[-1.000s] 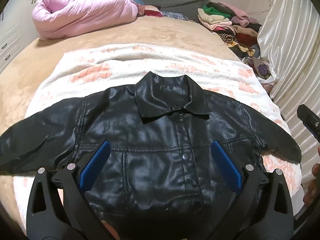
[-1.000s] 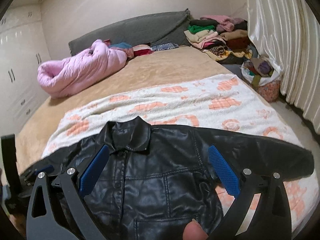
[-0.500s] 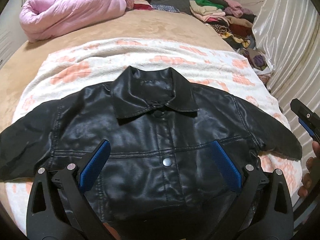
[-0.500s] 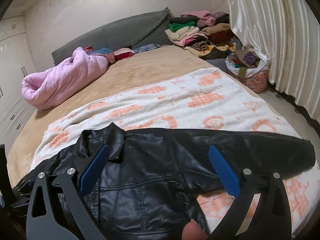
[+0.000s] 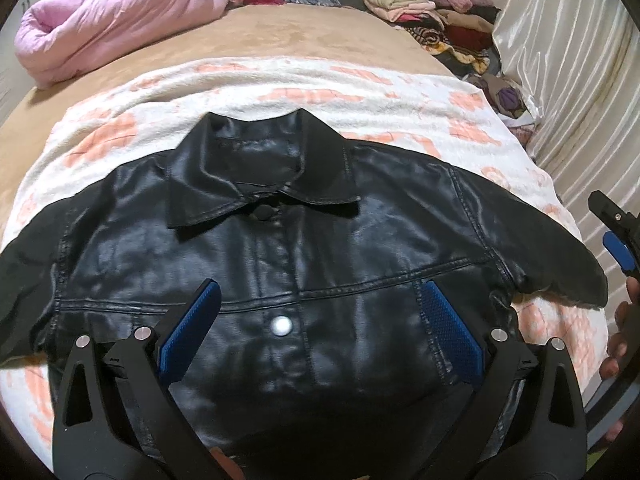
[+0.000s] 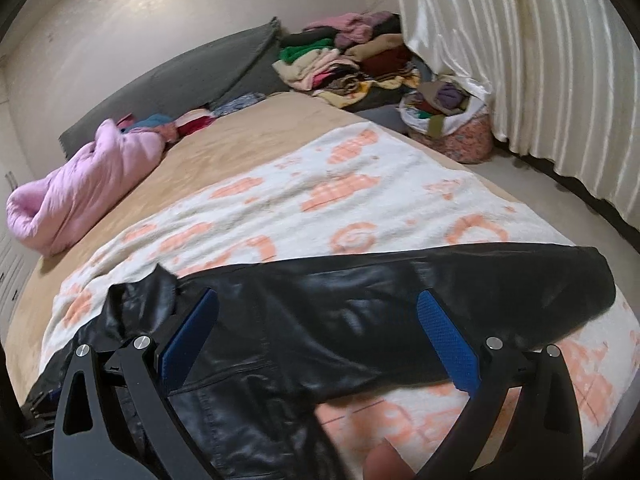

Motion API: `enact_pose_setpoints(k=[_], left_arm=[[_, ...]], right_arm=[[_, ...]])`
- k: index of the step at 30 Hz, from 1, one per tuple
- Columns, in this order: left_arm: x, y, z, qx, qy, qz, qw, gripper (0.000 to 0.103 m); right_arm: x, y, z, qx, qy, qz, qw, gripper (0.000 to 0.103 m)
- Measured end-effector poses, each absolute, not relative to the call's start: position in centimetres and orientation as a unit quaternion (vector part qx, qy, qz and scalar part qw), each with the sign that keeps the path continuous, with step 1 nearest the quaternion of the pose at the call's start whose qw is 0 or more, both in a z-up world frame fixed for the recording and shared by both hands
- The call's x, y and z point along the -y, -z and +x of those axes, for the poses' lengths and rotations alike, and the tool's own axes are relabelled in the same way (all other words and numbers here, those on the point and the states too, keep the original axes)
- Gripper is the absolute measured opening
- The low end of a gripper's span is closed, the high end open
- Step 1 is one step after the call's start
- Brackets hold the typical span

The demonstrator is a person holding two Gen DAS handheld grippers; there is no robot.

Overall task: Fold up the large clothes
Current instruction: 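Reach the right tool to the jacket sleeve cuff and grasp it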

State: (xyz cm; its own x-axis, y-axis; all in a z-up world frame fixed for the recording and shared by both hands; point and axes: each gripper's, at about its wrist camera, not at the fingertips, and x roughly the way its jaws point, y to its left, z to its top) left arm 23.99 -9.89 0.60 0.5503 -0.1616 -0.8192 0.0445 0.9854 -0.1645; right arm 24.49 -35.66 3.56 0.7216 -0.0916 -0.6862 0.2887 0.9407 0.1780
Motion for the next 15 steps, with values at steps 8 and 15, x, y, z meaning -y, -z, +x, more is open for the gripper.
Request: enact_pose_setpoints(k=[8, 15], left_arm=[[12.8, 0.5, 25.1, -0.478, 0.075, -0.041, 0.874, 0.094], [15.0, 2.1, 25.4, -0.491, 0.102, -0.041, 0.864, 0.094]], right_arm=[[41.9, -2.8, 22.9, -0.344, 0.173, 0.194, 0.903, 0.099], [47.7, -1.3, 20.8, -0.328, 0.239, 0.267, 0.874, 0.099]])
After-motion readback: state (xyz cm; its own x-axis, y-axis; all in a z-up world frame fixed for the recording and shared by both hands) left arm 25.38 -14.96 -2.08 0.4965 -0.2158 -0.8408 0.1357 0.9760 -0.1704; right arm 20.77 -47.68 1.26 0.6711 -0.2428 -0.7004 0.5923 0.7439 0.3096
